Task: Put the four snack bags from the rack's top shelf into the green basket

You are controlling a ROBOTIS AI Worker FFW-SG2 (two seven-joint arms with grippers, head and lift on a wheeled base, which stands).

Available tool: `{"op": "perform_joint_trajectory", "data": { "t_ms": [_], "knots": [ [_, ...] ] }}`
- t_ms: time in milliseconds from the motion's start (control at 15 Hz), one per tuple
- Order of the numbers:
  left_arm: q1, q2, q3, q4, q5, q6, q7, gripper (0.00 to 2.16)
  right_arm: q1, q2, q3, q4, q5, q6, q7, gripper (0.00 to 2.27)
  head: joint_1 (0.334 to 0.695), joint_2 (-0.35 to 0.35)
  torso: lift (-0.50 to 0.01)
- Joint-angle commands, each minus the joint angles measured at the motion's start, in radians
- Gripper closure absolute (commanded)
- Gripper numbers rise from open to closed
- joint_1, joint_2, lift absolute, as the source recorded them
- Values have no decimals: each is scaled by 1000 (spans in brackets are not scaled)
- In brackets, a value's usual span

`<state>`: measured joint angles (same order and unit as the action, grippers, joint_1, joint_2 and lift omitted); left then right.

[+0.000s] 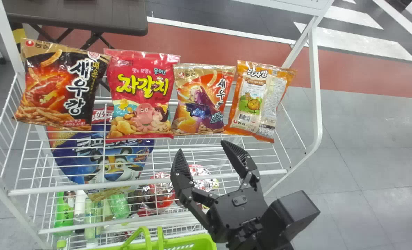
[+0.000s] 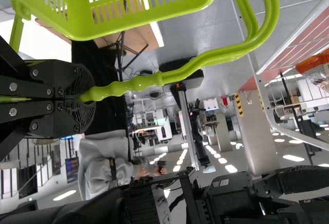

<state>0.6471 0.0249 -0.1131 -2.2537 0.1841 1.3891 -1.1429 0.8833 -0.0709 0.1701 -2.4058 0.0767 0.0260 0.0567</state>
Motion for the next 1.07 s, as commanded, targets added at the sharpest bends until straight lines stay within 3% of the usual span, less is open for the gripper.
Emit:
{"op": "perform_joint_trajectory", "data": {
  "t_ms": [0, 600, 867, 1000],
  "knots": [
    [3, 1, 1, -3, 2, 0, -1, 2125, -1, -1, -1, 1, 0, -2, 0, 174, 695, -350, 0],
    [9, 1, 1, -10, 2, 0, -4, 2121, -21, 0, -4, 17, 0, 4, -14, 174, 695, -350, 0],
    [11, 10, -19, -26, -6, 12, 8, 2121, -241, 3, 32, 142, -32, 59, -26, 171, 695, -350, 0],
    [6, 12, -22, -21, -8, 12, 11, 2121, -408, 3, 57, 225, -98, 197, -24, 171, 695, -350, 0]
  ]
}}
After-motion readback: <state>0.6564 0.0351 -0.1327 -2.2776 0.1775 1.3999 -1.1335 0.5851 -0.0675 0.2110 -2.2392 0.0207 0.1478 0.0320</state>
